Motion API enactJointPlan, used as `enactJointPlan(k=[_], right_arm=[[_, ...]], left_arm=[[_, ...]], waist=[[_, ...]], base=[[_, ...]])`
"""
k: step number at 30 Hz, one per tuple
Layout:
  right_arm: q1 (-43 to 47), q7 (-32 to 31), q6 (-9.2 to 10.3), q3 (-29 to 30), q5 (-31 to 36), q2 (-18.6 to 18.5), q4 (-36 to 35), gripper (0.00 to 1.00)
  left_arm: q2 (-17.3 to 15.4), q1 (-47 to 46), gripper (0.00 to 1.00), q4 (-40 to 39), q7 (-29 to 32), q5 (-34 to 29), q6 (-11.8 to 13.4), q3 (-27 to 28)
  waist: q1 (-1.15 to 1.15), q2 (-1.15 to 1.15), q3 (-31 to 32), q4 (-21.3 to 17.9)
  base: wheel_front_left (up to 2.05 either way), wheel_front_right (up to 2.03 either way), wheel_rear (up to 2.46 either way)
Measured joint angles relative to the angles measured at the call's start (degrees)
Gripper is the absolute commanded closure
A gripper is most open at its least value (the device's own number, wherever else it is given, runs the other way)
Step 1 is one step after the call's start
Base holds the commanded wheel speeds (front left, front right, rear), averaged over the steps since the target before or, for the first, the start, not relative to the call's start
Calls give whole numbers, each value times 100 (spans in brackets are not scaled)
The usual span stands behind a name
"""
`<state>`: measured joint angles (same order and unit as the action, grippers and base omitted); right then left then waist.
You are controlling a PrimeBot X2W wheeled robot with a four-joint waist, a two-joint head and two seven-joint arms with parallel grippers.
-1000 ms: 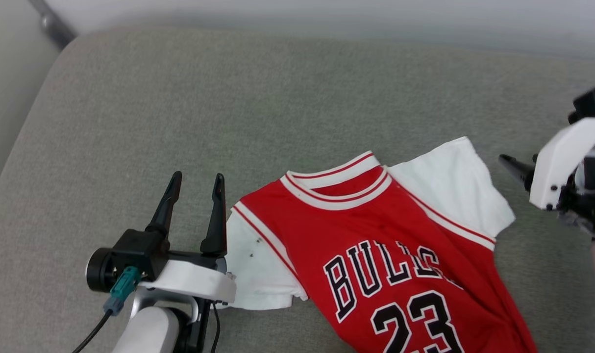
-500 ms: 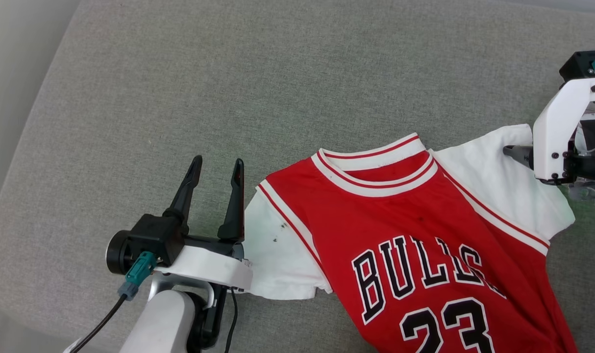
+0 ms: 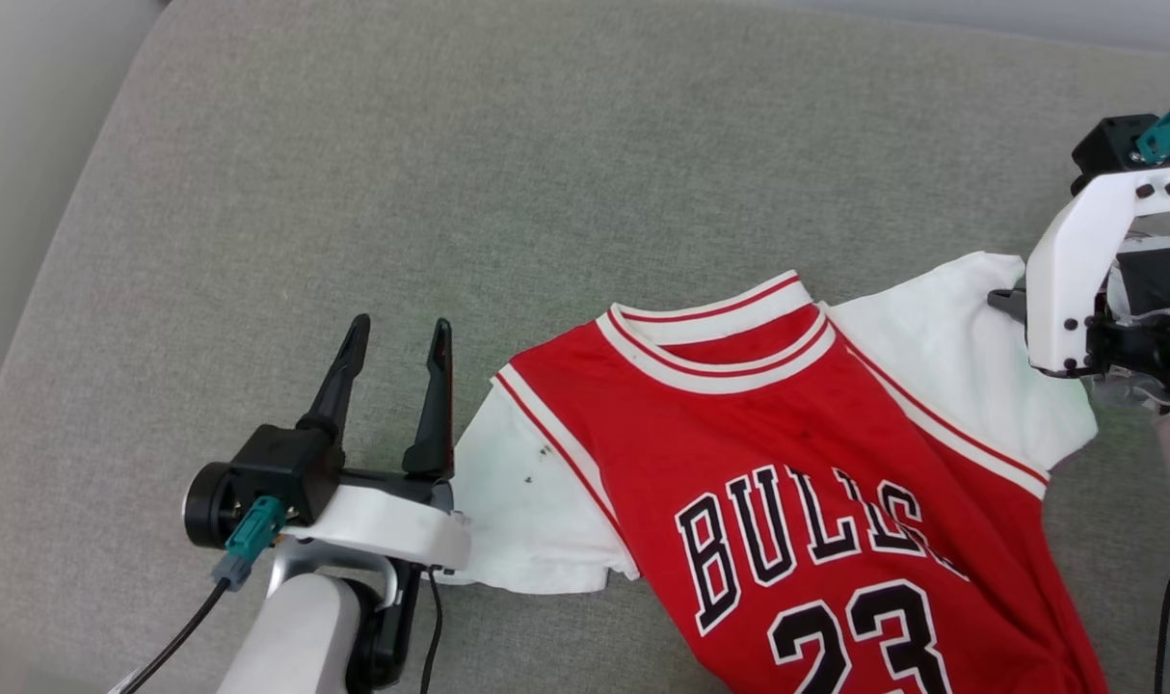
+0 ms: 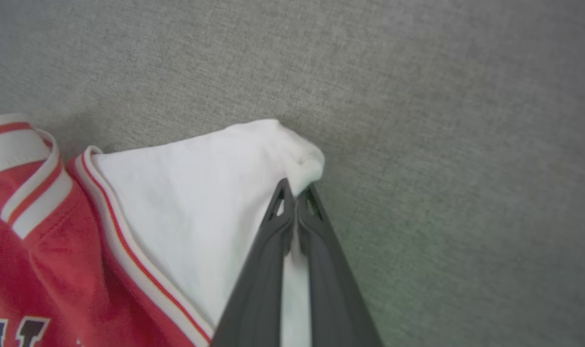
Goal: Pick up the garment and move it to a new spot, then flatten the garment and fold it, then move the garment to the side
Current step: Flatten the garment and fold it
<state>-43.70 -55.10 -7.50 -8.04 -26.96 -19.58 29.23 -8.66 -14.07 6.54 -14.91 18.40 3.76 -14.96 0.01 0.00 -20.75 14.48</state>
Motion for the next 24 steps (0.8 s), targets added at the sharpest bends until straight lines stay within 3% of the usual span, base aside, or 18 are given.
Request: enactJointPlan(k=[5, 11, 17, 24], right_arm=[[392, 413, 0, 12, -171, -233, -535, 100], [1599, 632, -1, 489, -274, -405, -1495, 100], [2770, 631, 0, 1125, -218, -156, -2402, 100], [3717, 567, 0, 1446, -90, 327, -3132, 100]], left_arm=[[-181, 173, 0, 53, 38, 60, 30, 129], [-504, 494, 0, -94, 659, 368, 68, 382], [-1094, 578, 0, -257, 1961, 856, -204, 556], [-1890, 604, 0, -260, 4246, 1694, -672, 465]], waist=[[0, 0, 299, -182], [-1, 0, 801, -564], [-1, 0, 1110, -974], [-1, 0, 1328, -1414]], base=[[0, 0, 0], [0, 0, 0], [0, 0, 0], [0, 0, 0]])
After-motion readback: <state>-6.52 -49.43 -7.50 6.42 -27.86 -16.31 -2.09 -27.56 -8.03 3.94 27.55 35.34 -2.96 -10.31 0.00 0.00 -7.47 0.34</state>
